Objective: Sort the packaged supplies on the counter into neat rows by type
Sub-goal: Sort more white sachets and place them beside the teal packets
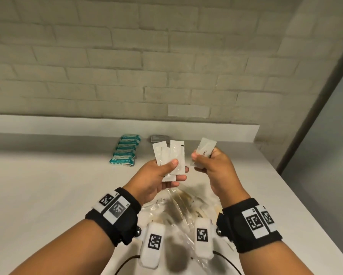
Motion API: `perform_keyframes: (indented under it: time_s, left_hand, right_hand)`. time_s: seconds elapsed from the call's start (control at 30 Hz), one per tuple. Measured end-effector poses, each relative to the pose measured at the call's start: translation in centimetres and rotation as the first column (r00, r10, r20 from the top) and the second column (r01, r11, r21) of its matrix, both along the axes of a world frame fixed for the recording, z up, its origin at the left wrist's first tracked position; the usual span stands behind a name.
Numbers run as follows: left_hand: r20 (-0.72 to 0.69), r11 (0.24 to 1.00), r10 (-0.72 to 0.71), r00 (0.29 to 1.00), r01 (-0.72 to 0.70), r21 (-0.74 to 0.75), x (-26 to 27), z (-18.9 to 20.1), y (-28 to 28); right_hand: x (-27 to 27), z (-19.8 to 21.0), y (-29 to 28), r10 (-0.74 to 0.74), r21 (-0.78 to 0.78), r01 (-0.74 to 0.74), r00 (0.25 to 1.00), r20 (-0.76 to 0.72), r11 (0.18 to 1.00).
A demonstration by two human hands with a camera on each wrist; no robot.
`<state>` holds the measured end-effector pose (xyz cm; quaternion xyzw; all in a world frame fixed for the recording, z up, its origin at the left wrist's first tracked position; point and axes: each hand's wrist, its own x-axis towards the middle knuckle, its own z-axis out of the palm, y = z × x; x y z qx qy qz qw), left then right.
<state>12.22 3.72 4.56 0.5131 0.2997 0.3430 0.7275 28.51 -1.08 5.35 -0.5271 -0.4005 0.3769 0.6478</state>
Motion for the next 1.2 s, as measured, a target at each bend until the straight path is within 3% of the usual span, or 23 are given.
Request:
perform_keyframes:
  time_s: [0.17, 0.27, 0.37, 0.47, 0.53, 0.6, 0.67, 0.77, 0.9, 1.1, 1.2]
  left_hand:
    - [-0.039, 1.0, -0.001, 0.999, 0.001, 0.001, -0.3, -0.6, 1.2]
    - [-0.06, 1.0, 0.004, 0.998, -0.006, -0.029, -0.1, -0.8, 2.2]
    - [-0.018, 0.991, 0.049, 0.999, -0.051, -0.121, 0.1, -0.8, 3.6]
    - [0.041, 0.987, 0.099, 0.994, -0.093, -0.133, 0.6, -0.9, 5.0]
    - [0.029, 0.986, 0.151, 0.988, -0.149, -0.07, 0.9, -1.1, 5.6]
    - [0.015, 0.977, 0.212, 0.977, -0.211, -0.041, 1.2, -1.5, 6.2]
    - [0.018, 0.971, 0.236, 0.972, -0.235, -0.044, 1.5, -1.9, 6.5]
    - [0.032, 0.979, 0.2, 0.979, -0.199, -0.045, 2.3, -2.3, 6.1]
    - [0.082, 0.981, 0.178, 0.981, -0.17, -0.099, 2.5, -2.8, 5.7]
    - [0.063, 0.953, 0.123, 0.99, -0.101, -0.286, 0.9, -2.6, 5.7]
    - [0.024, 0.969, 0.08, 0.996, -0.073, -0.235, 0.2, -2.8, 5.7]
  right_hand:
    - [-1.5, -0.3, 0.5, 0.156, -0.069, -0.157, 0.988, -0.014, 0.985]
    - [-1.1, -0.3, 1.6, 0.032, 0.038, -0.033, 0.999, 0.035, 0.999]
    - [-0.1, -0.4, 2.6, -0.007, 0.125, -0.025, 0.969, 0.248, 0.992]
    - [-0.1, -1.3, 3.0, 0.118, 0.022, -0.144, 0.882, 0.457, 0.989]
    - [0.4, -1.8, 3.2, 0.116, -0.065, -0.098, 0.906, 0.407, 0.993]
    - [0.8, -2.1, 3.5, 0.114, -0.106, -0.094, 0.971, 0.211, 0.99]
    - [0.6, -2.0, 3.7, 0.132, -0.141, -0.117, 0.986, 0.103, 0.983]
    - [-1.0, -2.2, 4.3, 0.134, -0.166, -0.112, 0.983, 0.125, 0.98]
    - [-2.0, -2.8, 4.9, 0.028, -0.066, -0.027, 1.0, 0.014, 0.997]
    - [0.1, -3.0, 5.0, -0.104, -0.149, 0.099, 0.994, -0.031, 0.984]
    - [1.5, -3.0, 4.9, -0.063, -0.193, 0.047, 0.995, -0.077, 0.98]
